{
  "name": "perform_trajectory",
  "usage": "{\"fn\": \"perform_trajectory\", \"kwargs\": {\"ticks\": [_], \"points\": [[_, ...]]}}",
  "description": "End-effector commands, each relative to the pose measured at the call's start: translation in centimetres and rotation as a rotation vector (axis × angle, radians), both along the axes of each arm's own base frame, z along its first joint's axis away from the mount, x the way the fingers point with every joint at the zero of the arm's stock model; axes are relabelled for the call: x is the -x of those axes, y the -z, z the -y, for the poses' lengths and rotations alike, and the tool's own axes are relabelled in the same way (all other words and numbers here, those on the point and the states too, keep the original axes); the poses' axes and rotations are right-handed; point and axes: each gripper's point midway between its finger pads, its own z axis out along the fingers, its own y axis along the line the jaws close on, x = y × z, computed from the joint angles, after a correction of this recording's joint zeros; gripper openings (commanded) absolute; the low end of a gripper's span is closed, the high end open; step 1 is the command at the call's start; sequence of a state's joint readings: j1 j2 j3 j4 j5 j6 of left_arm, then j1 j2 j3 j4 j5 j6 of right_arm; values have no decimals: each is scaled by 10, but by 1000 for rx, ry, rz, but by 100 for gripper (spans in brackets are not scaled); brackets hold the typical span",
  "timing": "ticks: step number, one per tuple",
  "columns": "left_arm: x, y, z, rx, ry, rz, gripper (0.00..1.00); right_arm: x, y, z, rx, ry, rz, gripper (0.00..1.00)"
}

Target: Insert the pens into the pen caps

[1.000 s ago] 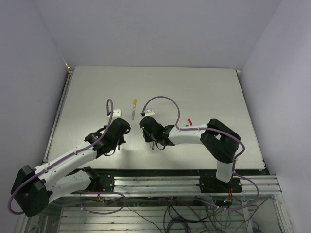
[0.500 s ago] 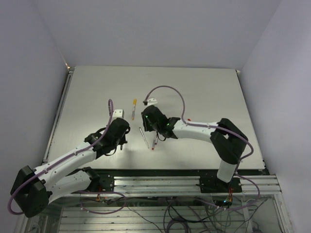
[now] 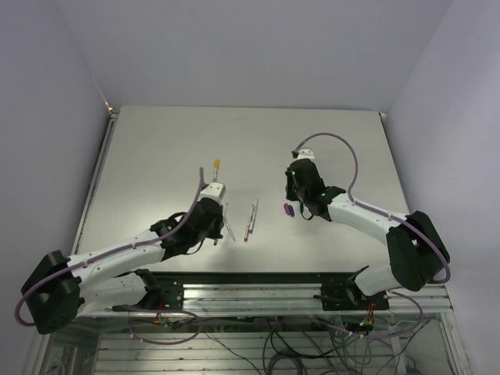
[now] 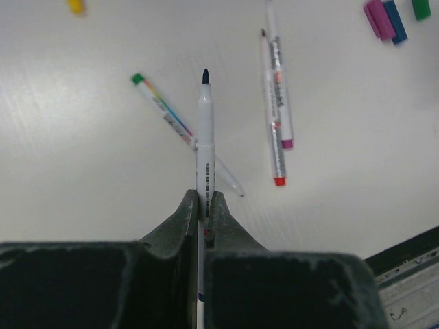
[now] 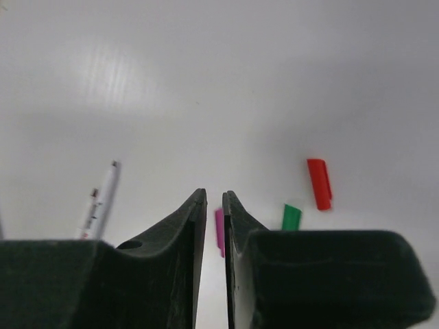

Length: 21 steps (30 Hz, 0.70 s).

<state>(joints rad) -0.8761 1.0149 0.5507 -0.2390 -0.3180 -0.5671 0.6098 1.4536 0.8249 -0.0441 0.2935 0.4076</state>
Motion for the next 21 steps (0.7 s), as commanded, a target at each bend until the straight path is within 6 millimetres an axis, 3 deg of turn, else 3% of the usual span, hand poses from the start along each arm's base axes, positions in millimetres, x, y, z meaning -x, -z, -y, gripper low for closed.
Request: {"fn": "perform_trajectory", "kwargs": {"ticks": [1,10,21], "points": [[0,-18,44,41,114,73,7,9,11,20,37,-12,-34,16],[17,-19,86,74,220,77,7,21,39,26,46,-33,-114,17],[34,-30,102,171,292,52,7,33,64,36,82,1,-182,25]]}}
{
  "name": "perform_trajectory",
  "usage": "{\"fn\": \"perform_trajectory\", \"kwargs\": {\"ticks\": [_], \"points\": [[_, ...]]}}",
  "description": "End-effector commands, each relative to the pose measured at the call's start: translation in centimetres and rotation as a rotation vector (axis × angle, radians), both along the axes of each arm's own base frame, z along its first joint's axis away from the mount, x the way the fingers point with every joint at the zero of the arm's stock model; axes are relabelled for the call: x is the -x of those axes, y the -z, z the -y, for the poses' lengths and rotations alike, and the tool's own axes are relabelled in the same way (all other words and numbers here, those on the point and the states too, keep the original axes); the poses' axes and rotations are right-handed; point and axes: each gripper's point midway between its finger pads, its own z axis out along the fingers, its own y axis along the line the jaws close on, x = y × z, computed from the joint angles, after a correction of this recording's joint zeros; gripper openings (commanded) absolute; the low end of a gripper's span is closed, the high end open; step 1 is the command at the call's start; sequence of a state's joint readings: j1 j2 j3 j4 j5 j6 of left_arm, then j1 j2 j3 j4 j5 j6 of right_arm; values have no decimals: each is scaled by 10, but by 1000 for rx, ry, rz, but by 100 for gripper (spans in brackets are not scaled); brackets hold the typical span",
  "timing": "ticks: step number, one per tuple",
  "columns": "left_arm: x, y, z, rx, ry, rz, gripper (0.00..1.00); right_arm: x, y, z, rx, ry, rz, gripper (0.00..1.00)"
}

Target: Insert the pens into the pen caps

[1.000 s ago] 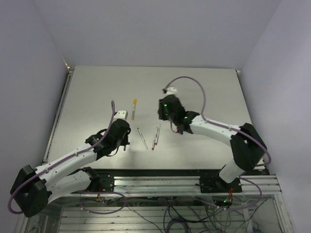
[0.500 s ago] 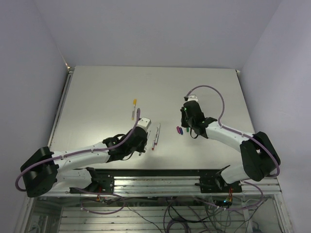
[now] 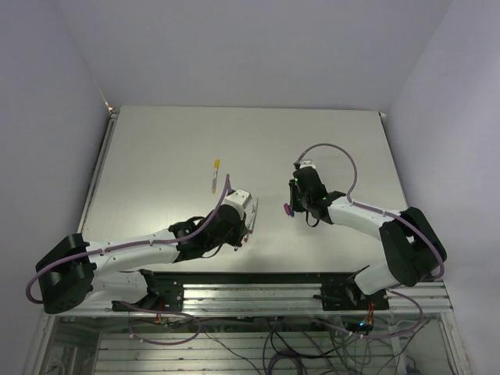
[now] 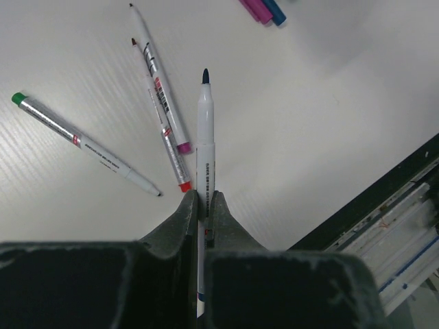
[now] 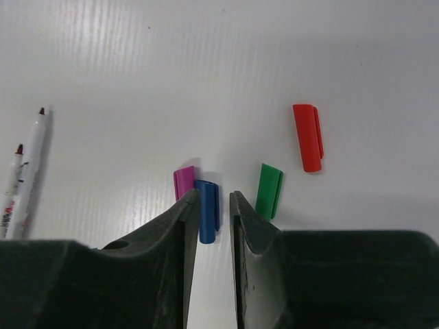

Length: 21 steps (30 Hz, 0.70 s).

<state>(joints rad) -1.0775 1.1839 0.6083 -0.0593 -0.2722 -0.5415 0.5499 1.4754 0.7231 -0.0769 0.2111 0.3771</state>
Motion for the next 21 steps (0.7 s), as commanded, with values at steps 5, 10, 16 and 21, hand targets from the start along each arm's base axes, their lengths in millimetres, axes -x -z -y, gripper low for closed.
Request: {"fn": "perform_trajectory", "kwargs": {"ticks": [5,10,16,21], "points": [[5,-24,18,115,33,7,7,6,16,7,24,27,-40,25],[5,-23,17,115,25,8,7,6,18,4,23,16,-48,25],[6,-18,14,106,22,1,7,5,20,1,23,10,-54,25],[6,-14,12,91,17,-2,7,7,23,-5,15,5,-60,25]]}}
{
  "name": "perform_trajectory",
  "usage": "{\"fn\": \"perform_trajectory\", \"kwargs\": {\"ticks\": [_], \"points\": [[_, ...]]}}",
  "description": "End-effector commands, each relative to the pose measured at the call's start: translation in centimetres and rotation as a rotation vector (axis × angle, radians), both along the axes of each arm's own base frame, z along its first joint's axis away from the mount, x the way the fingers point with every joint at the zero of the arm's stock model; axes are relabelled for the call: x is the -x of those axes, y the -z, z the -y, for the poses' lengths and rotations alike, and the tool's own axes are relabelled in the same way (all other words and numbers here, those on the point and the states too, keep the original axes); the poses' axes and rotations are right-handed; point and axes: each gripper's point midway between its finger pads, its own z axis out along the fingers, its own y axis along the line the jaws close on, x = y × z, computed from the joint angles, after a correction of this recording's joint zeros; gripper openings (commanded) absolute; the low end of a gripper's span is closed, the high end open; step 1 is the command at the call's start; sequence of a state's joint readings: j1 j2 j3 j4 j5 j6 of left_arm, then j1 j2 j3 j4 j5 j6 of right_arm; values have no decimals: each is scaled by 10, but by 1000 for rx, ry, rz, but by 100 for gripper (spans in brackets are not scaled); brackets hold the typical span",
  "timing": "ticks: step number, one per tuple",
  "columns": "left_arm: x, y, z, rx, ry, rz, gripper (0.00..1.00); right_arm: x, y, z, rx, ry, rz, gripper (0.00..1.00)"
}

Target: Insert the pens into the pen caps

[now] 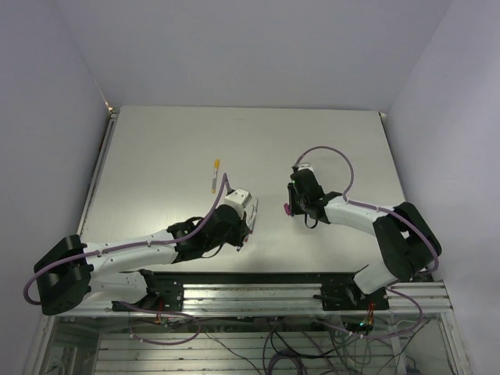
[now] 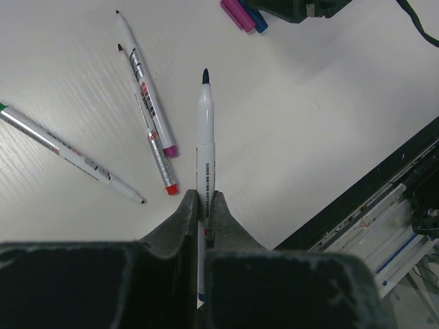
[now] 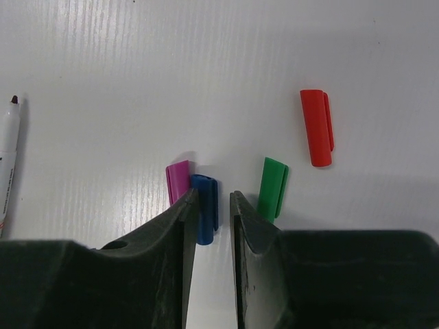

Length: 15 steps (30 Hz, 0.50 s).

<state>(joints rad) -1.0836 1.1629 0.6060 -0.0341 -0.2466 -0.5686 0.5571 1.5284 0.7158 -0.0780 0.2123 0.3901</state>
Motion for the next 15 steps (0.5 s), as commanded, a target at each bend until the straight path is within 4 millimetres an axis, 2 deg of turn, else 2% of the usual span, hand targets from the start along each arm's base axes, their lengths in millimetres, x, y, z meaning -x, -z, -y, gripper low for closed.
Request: {"fn": "perform_trajectory", "kwargs": {"ticks": [1,15], "points": [[2,-3,4,28,4,5,7,0,4,-7,-8,0,-8,25],[4,3,5,22,14,-10,7,8,18,-7,25,19,-50,24]]}}
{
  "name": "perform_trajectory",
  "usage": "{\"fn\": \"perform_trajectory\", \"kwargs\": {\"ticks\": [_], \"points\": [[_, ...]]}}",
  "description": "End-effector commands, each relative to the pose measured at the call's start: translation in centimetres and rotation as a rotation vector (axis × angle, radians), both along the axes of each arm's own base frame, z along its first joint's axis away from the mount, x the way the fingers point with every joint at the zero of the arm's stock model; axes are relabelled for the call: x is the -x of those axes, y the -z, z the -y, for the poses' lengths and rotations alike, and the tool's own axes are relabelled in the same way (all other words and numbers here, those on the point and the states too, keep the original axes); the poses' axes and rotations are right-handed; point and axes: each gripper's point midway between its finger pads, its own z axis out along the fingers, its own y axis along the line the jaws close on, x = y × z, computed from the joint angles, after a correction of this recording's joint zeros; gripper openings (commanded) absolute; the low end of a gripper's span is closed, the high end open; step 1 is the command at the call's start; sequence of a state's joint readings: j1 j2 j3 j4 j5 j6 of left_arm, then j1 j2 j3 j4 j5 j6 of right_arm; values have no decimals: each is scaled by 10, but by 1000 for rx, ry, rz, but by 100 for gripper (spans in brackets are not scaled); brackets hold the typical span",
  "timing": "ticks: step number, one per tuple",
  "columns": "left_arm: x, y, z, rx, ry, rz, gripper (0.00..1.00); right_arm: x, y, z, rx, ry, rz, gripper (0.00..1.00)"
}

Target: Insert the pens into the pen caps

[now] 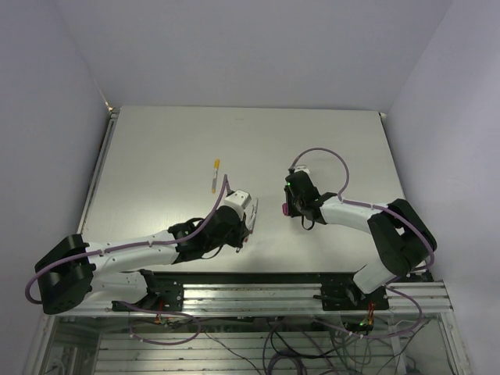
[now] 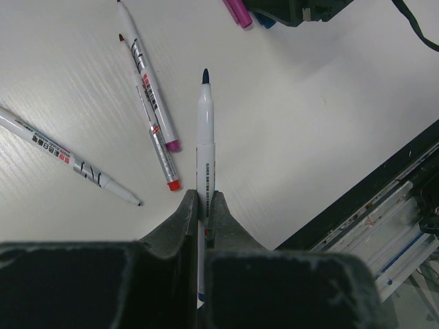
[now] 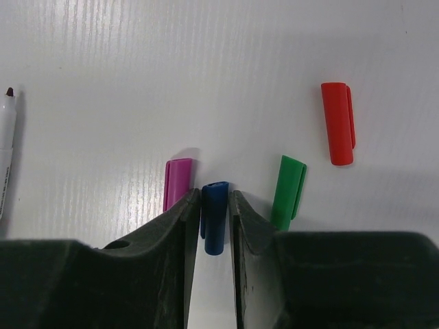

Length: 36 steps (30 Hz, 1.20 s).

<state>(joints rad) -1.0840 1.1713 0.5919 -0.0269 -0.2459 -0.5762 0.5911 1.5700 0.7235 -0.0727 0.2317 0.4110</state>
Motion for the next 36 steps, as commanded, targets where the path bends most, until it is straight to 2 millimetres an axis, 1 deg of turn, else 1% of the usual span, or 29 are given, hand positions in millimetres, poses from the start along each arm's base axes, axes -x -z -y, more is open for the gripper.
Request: {"fn": "perform_trajectory", "kwargs": {"ticks": [1,2,4,5,6,7,11,14,16,19,21,24,26,27,30,33,35,36], "points": [[2,-3,7,30,17,1,7,5,9,1,7,26,-39,23],[3,-3,7,31,19,1,7,7,10,1,5,30,-44,21],[3,-4,7,34,18,-1,7,10,11,0,-3,33,-50,14],[3,-3,7,34,18,-2,7,11,11,0,-7,35,-53,9],[3,-4,7,36,18,-1,7,12,12,-1,-10,37,-58,2],[3,-4,7,37,18,0,7,12,12,-1,-11,40,-61,0],[3,-6,8,40,20,3,7,9,8,-2,-9,34,-49,0],[3,-7,10,44,31,7,7,-1,-6,0,4,54,-8,0],[3,-10,12,52,39,11,7,-10,-22,0,6,68,38,0],[2,-14,14,61,48,26,7,-25,-55,-6,-34,71,126,0],[1,-17,15,70,53,39,7,-32,-82,-13,-88,60,194,0],[-1,-25,19,102,54,62,7,-36,-116,-26,-198,30,280,0],[-3,-34,23,145,55,82,7,-33,-138,-36,-290,-6,336,0],[-3,-38,25,169,56,93,7,-33,-153,-43,-351,-29,383,0],[-5,-50,29,231,55,127,7,-22,-188,-55,-499,-93,480,0],[-8,-61,32,293,45,159,7,-9,-217,-63,-631,-147,556,0],[-10,-68,35,341,38,177,7,-1,-233,-67,-714,-173,600,0],[-11,-73,37,370,37,187,7,2,-238,-68,-746,-182,614,0]]}}
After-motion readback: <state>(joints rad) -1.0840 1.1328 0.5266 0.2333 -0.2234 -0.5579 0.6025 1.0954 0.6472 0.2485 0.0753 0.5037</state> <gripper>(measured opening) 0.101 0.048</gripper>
